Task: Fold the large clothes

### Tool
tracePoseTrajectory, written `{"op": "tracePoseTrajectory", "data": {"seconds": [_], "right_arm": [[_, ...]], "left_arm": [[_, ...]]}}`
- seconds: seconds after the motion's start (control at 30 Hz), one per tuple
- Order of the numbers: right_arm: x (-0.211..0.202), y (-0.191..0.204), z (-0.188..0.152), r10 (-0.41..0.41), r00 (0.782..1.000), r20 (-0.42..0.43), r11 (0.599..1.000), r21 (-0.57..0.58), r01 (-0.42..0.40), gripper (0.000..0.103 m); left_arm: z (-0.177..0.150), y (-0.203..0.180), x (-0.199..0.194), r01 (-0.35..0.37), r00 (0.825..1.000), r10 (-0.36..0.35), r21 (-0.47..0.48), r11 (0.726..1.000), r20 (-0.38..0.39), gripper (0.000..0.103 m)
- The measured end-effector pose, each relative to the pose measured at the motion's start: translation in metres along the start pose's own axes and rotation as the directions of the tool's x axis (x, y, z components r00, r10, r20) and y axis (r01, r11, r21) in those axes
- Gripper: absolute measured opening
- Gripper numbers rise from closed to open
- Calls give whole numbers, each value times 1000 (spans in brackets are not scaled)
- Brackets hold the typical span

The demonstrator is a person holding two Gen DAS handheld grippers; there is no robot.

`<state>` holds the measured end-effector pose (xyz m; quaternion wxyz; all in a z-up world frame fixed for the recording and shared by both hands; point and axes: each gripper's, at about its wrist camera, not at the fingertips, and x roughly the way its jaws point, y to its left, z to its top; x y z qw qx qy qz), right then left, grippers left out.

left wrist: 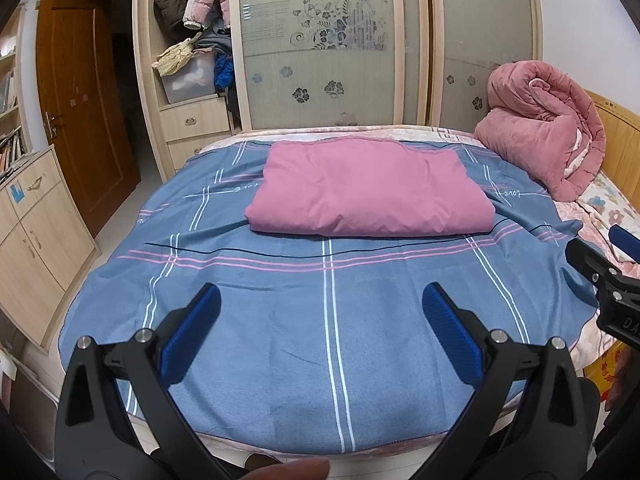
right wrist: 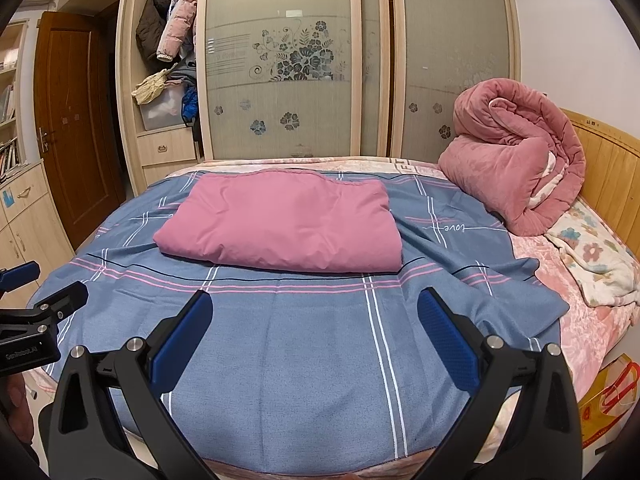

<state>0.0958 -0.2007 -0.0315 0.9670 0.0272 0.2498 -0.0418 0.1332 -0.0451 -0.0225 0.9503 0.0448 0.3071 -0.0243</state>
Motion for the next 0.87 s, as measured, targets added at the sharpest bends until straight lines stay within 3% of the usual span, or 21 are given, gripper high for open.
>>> {"op": "tracePoseTrajectory", "data": {"seconds": [0.87], "right_arm": [[6,0,-2,0,1000,-13,1000,2,0,102]], "left_arm": [[2,-1,9,19,1000,-19,-8,1000,-25,101]]}}
